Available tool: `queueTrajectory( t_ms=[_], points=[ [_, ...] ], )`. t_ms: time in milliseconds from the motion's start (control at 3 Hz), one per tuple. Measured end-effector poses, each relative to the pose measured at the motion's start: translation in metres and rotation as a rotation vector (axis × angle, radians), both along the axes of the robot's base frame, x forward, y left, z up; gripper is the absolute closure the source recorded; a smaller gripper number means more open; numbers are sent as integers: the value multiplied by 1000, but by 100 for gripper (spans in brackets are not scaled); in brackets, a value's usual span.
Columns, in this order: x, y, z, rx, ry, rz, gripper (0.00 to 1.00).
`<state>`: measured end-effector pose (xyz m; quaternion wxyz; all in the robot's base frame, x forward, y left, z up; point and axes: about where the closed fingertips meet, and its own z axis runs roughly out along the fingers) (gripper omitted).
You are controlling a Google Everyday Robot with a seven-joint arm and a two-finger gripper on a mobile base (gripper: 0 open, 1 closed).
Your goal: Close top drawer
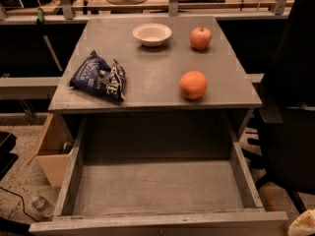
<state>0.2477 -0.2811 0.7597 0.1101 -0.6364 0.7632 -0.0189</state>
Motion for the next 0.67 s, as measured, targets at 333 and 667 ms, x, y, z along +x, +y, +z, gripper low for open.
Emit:
queueTrajectory(
  t_ms=[333, 667],
  points=[
    [-2, 11, -23, 21, 32, 1, 100],
    [-6, 34, -61, 78, 50, 41, 100]
  ],
)
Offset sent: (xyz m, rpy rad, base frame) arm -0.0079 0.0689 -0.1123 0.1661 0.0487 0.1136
